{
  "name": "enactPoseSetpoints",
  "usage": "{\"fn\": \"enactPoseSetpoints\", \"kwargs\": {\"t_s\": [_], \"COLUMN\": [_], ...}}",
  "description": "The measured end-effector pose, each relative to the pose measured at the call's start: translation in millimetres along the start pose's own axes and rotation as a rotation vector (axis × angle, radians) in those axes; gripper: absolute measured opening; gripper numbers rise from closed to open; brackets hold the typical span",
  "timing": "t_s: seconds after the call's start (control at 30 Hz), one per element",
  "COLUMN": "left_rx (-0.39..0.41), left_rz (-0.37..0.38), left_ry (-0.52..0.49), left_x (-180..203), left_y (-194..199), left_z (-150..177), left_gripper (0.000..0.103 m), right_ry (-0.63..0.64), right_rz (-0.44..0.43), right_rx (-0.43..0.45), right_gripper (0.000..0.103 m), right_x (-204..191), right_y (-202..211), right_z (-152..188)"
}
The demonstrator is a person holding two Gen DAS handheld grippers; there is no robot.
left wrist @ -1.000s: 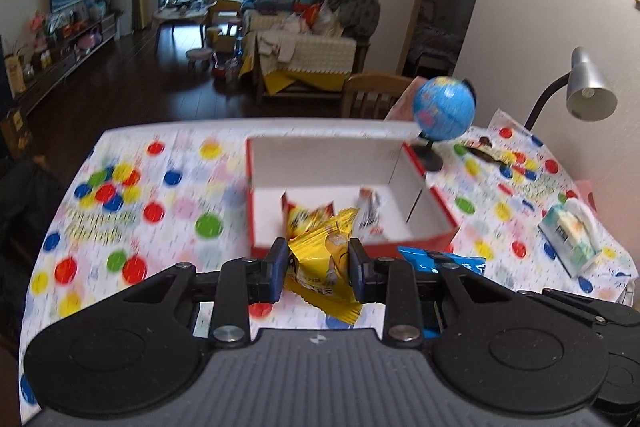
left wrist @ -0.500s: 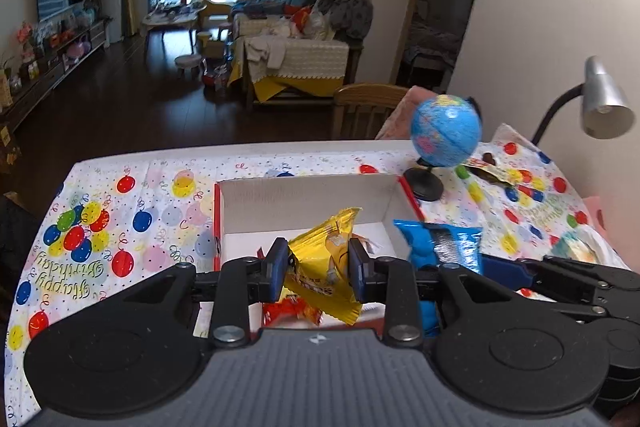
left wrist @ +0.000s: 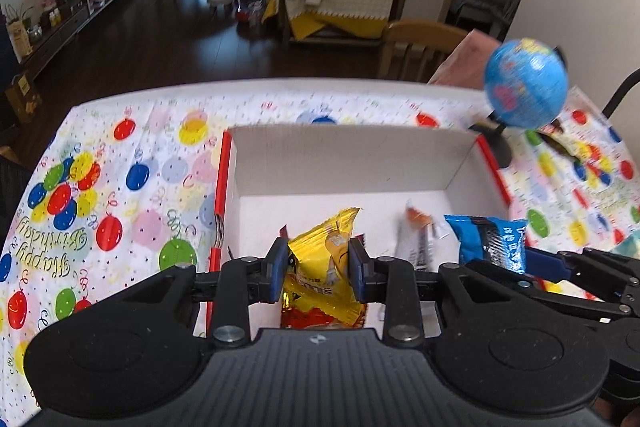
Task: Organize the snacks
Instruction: 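Carry both snacks into the red box and open both grippers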
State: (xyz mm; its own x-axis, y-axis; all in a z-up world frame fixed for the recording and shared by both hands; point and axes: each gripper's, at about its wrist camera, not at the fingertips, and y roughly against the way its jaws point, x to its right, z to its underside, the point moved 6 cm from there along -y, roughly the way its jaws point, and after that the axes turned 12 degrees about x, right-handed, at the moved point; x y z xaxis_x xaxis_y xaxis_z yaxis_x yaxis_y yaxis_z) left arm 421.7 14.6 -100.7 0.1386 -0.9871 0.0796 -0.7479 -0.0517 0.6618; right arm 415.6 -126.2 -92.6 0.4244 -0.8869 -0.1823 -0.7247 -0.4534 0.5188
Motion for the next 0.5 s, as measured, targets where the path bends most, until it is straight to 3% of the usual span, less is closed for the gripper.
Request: {"fn": "enactPoseSetpoints", "kwargs": {"t_s": [0.5], "left_rx": [-0.116], "left_rz": [-0.042], "left_ry": [-0.035], "left_x": [0], "left_y": [-47], "left_z": [31], "left_gripper": [0.031], "right_ry": [0.028], "right_rz": [0.007], "right_rx": [-0.108], "right_gripper": [0.037], "right_x": [2], "right_y": [-34], "right_z": [25]}}
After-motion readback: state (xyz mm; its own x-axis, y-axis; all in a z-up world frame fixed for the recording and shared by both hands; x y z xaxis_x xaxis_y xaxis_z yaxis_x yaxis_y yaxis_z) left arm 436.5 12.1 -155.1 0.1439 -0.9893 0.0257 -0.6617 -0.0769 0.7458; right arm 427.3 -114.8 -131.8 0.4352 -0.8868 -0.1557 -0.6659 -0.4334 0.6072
